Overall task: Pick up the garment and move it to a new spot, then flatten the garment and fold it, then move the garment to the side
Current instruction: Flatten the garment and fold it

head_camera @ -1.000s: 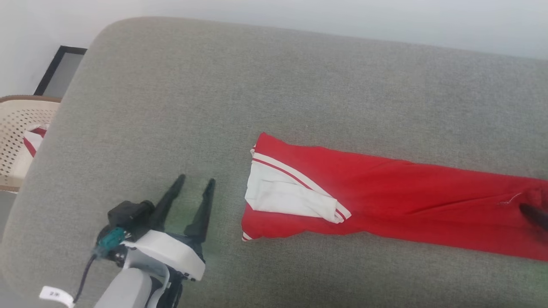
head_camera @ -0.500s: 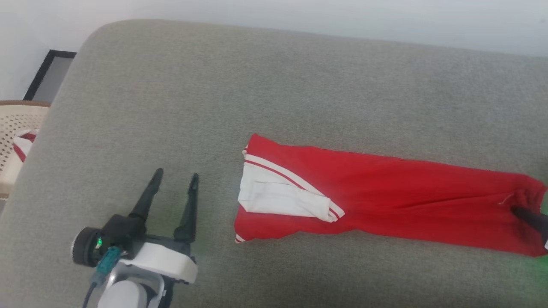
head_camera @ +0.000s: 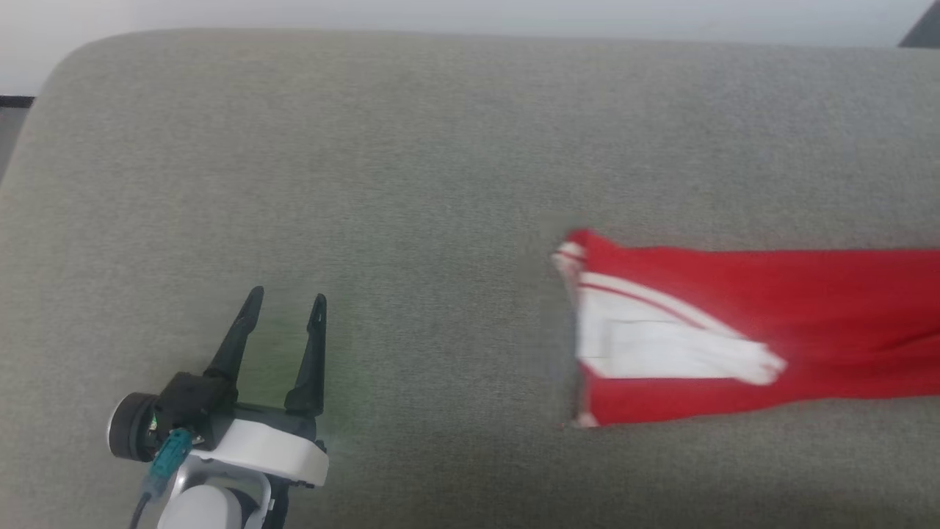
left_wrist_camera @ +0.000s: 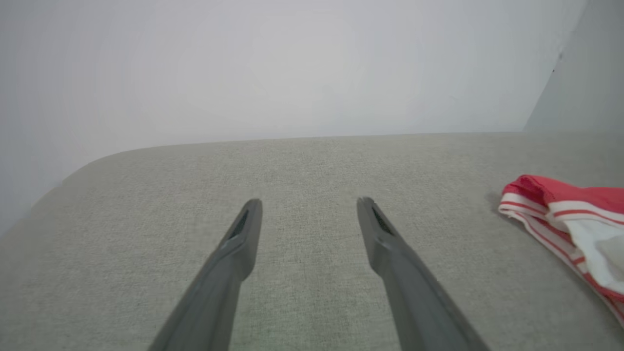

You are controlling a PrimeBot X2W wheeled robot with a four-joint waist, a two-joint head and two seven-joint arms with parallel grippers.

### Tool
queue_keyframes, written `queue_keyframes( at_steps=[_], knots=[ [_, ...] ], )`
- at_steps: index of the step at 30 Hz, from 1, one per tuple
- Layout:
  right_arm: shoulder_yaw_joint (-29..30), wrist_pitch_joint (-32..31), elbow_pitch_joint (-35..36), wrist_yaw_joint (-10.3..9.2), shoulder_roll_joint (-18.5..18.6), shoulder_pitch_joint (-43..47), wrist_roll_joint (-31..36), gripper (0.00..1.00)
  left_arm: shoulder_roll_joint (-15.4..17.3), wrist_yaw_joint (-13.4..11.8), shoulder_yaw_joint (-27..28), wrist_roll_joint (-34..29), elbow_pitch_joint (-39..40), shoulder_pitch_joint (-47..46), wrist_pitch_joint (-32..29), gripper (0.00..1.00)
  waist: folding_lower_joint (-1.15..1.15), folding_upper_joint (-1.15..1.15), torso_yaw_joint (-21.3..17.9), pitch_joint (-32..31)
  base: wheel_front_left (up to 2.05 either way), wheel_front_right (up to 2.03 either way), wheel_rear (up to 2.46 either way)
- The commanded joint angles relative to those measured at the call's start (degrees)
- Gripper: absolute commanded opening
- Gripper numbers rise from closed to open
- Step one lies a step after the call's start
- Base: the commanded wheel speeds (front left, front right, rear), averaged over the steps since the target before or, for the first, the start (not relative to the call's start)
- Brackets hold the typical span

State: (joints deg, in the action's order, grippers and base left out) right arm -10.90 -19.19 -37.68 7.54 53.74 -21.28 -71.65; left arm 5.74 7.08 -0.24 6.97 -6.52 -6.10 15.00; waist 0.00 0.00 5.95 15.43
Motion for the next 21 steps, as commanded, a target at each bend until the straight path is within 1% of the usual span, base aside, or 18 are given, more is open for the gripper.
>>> queue_keyframes(
  at_steps=[1, 3, 5, 8, 11, 13, 15, 18, 21],
  knots=[
    [1.17, 0.7, -1.05, -0.11, 0.67, -0.37, -0.62, 0.0, -0.01, 0.23, 0.08, -0.33, -0.03, -0.43, 0.23, 1.0, 0.0, 0.0, -0.7, 0.48, 0.0, 0.0, 0.0],
    [2.71, 1.01, -2.25, -0.11, 1.94, 0.03, -0.99, 0.0, -0.18, 0.32, 0.12, 0.17, -0.63, -0.79, 0.23, 1.0, 0.0, 0.0, -1.06, 0.53, 0.0, 0.0, 0.0],
    [3.12, 0.86, -1.67, -0.1, 2.16, 0.57, -1.29, 0.0, -0.22, 0.39, 0.19, 0.34, -1.09, -1.2, 0.23, 1.0, 0.0, 0.0, -1.4, 0.4, 0.0, 0.0, 0.0],
    [1.67, -0.62, 2.35, -0.1, 1.27, 1.87, -0.6, 0.0, -0.37, 0.36, 0.27, 0.69, -1.64, -1.25, 0.23, 1.0, 0.0, 0.0, -1.88, -0.14, 0.0, 0.0, 0.0],
    [-0.96, -2.26, 8.9, -0.09, 0.11, 3.15, 0.74, 0.0, -0.46, 0.38, -0.22, 0.8, -2.02, -1.04, 0.23, 1.0, 0.0, 0.0, -2.03, -0.79, 0.0, 0.0, 0.0],
    [-2.72, -3.8, 14.73, -0.07, -1.63, 3.35, 0.89, 0.0, -0.44, 0.39, -0.62, 0.9, -2.33, -0.91, 0.23, 1.0, 0.0, 0.0, -2.05, -1.12, 0.0, 0.0, 0.0],
    [-4.85, -5.44, 20.46, -0.07, -2.75, 3.42, 2.31, 0.0, -0.51, 0.4, -0.81, 1.05, -2.64, -0.91, 0.23, 1.0, 0.0, 0.0, -1.87, -1.47, 0.0, 0.0, 0.0],
    [-7.99, -8.52, 28.5, -0.07, -5.4, 3.03, 3.95, 0.0, -0.86, 0.41, -0.99, 1.51, -2.96, -0.96, 0.23, 1.0, 0.0, 0.0, -1.24, -1.9, 0.0, 0.0, 0.0],
    [-10.4, -11.69, 34.61, -0.07, -7.7, 2.05, 5.8, 0.0, -1.18, 0.41, -1.57, 1.81, -3.19, -0.8, 0.23, 1.0, 0.0, 0.0, -0.31, -2.1, 0.0, 0.0, 0.0]
  ],
)
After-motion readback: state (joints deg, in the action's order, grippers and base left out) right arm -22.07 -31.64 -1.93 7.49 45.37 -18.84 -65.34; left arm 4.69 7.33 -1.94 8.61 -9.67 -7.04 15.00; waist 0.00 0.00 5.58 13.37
